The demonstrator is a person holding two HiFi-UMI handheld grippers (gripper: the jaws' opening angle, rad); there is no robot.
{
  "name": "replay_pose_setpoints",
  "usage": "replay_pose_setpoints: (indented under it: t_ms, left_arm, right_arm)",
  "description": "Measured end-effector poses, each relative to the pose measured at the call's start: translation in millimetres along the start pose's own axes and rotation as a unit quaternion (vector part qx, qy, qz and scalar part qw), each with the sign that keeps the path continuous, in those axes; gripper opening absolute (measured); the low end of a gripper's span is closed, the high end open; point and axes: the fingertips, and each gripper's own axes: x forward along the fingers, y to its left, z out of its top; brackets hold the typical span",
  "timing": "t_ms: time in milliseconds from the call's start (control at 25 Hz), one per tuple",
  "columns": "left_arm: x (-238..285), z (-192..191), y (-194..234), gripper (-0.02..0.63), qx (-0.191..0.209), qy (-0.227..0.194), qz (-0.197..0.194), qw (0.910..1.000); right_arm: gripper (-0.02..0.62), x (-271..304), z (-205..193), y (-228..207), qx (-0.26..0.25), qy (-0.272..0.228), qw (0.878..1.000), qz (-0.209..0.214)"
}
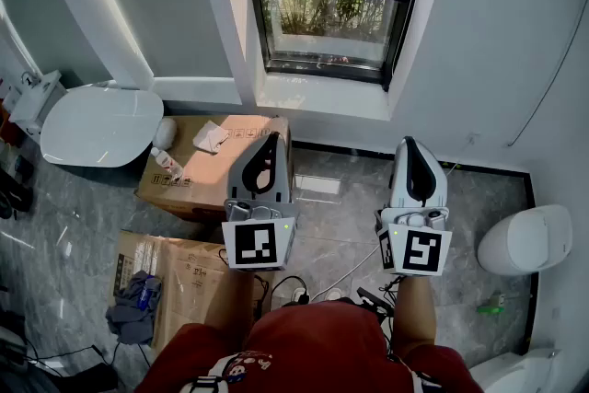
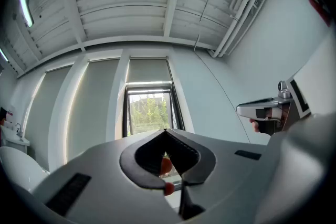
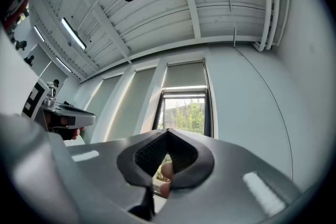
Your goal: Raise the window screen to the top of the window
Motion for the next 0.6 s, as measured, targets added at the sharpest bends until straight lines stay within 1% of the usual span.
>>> replay_pose_setpoints:
  t_ms: [240,440,600]
  left_arm:
    - [4,13,-15,0.005,0.003,-0.011,0.000,0.9999]
    - [3,15,-29,0.005,-0.002,-0.003,0.000,1.0000]
    - [2,15,-41,0.005,0.000,0.001,0.004,1.0000]
  right_arm:
    - [0.009,-2,3,-16,0.000,-0.004,1.000,-0.005]
    - [0.009,-11,2,-27,0.002,-0.002,1.000,-0.006]
    - [0.009,-18,-1,-38,0.015,-0.003,1.000,-0.006]
